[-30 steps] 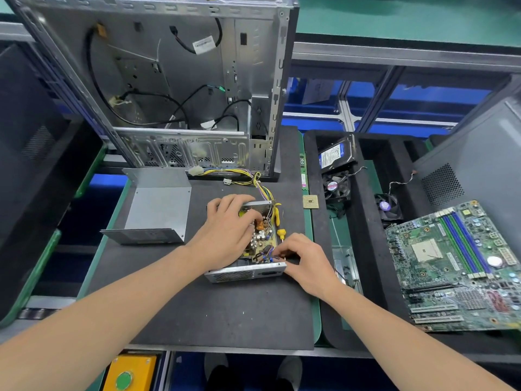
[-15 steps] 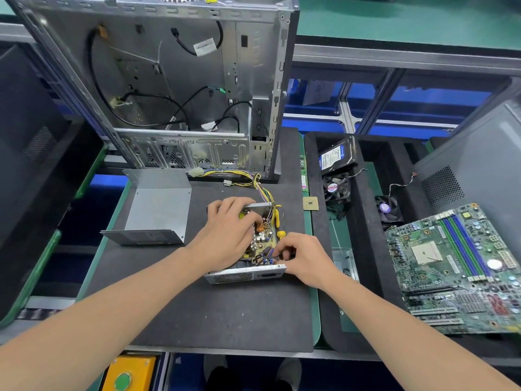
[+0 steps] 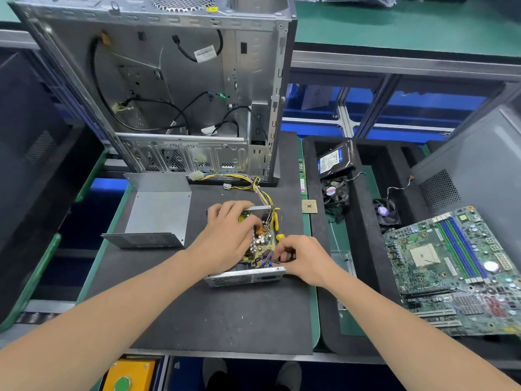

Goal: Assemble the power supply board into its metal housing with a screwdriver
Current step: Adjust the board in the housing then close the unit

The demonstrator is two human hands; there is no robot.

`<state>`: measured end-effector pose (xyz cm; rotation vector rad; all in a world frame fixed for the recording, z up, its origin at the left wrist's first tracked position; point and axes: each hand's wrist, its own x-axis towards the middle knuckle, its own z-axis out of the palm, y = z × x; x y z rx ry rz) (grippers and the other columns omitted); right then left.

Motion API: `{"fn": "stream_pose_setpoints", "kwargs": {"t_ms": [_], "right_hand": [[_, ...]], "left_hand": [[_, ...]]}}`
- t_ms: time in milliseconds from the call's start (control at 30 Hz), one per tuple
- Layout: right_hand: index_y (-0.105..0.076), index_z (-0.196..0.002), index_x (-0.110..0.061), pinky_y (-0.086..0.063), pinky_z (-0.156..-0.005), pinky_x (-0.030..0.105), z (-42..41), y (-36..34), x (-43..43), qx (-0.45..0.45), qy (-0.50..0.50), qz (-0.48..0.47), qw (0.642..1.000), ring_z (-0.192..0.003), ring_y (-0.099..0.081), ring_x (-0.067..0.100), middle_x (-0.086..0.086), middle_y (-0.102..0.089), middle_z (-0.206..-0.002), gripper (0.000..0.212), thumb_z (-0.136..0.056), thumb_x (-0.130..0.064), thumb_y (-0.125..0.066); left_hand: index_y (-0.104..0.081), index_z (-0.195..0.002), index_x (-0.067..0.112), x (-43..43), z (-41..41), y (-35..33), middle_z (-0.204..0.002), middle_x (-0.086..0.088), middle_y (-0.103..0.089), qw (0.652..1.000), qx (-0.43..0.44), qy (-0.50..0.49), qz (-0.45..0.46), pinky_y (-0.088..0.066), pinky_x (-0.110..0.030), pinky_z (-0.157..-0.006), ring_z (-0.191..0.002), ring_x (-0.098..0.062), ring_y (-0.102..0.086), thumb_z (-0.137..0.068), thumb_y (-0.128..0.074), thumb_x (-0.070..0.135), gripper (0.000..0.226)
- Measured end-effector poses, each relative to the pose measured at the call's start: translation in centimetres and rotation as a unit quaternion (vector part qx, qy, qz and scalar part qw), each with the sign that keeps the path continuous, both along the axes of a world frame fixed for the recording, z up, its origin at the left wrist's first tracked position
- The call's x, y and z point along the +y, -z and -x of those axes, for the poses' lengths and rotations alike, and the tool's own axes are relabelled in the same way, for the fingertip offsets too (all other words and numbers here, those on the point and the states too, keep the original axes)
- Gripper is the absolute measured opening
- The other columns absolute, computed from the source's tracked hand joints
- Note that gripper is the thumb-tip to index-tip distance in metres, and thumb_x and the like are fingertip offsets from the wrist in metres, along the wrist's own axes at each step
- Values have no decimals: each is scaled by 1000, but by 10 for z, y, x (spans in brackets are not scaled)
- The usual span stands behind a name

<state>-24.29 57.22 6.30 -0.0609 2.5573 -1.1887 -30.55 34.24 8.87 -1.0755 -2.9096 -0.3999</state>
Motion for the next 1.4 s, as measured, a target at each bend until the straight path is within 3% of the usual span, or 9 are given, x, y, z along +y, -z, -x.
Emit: {"fn": "stream_pose_setpoints", "kwargs": {"t_ms": [167, 567, 700, 933, 1133, 1400], "right_hand": [[-81, -80, -23, -43, -59, 16, 10, -8, -4, -49, 12, -26, 998, -55, -49, 3, -11, -61, -63, 24, -76, -1, -72], [-81, -73, -18, -51, -72, 26, 24, -19, -5, -144, 45, -14, 988, -66, -58, 9, -13, -64, -60, 13, -74, -6, -85], [-78, -62, -21, -52, -72, 24, 22, -18, -10, -151, 74, -8, 986, -76, -65, 10, -8, -73, -68, 18, -71, -7, -84], [-77, -58, -24, -55, -73, 28, 20, -16, -11, -142, 88, -2, 986, -74, -65, 11, -6, -74, -68, 16, -67, -12, -82], [-81, -69, -22, -58, -90, 38, 22, -19, -7, -157, 72, -1, 985, -92, -72, 20, -4, -78, -78, 11, -70, -11, -86], [-80, -64, -26, -55, -76, 26, 18, -15, -10, -139, 91, -6, 986, -82, -69, 13, -10, -76, -72, 16, -75, -14, -82]], "left_hand": [[-57, -126, 32, 0, 1, 0, -144, 1, -41, 1000, 1, 0, 3, -26, -50, -108, -137, -24, -34, -104, -40, 27, 28], [-57, -124, 32, -1, 1, 3, -143, 2, -41, 1000, -2, -1, -4, -25, -48, -109, -137, -23, -34, -103, -41, 26, 27], [-57, -122, 32, -1, 1, 4, -141, 3, -42, 1000, 3, 2, -12, -25, -47, -108, -134, -23, -36, -103, -42, 26, 25], [-56, -122, 32, -1, 2, 7, -142, 4, -42, 1000, 5, 2, -16, -24, -46, -108, -134, -22, -35, -103, -41, 27, 25], [-56, -122, 32, 0, 2, 7, -142, 3, -42, 1000, 8, 2, -15, -25, -47, -108, -135, -22, -35, -103, -41, 27, 26], [-58, -120, 33, 0, 1, 7, -142, 4, -44, 1000, 12, 1, -28, -25, -46, -108, -135, -20, -37, -102, -43, 27, 24]]}}
